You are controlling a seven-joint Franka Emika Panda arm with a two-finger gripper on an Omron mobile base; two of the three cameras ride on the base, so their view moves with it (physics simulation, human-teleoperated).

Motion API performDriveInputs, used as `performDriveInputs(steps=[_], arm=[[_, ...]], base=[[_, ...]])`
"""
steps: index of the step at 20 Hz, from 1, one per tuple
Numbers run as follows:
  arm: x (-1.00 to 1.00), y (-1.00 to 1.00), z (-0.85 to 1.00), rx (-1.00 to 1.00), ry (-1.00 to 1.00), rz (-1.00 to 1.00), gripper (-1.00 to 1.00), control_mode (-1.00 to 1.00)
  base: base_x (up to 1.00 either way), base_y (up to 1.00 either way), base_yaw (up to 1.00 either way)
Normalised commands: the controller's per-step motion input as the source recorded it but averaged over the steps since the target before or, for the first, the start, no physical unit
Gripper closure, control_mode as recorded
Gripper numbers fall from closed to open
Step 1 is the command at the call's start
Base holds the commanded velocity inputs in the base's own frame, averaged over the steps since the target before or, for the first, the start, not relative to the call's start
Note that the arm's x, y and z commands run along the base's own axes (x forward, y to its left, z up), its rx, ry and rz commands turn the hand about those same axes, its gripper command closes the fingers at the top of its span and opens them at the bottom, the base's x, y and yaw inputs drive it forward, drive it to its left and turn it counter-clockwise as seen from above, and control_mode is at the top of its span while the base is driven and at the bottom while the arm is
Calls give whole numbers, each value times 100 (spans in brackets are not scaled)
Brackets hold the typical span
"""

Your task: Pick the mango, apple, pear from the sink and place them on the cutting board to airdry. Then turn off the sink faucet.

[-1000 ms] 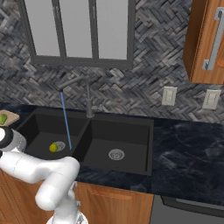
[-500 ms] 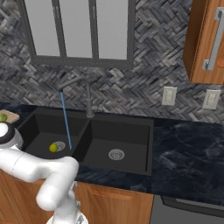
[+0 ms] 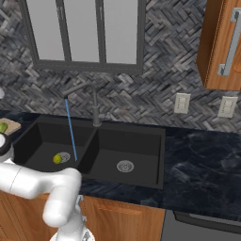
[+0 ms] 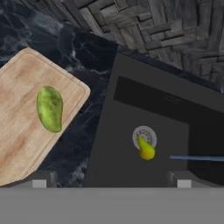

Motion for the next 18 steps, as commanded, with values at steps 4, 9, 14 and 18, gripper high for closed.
performDriveInputs(steps=[4,9,14,18], arm=[[-40,-100,10,0,-13,4,-100,-100],[-49,-100,5,6,-9,3,-100,-100],[-53,-92,8,16,-1,0,-100,-100],[-47,-61,35,20,0,0,-100,-100]], base=[[0,0,0],[0,0,0],[0,0,0],[0,0,0]])
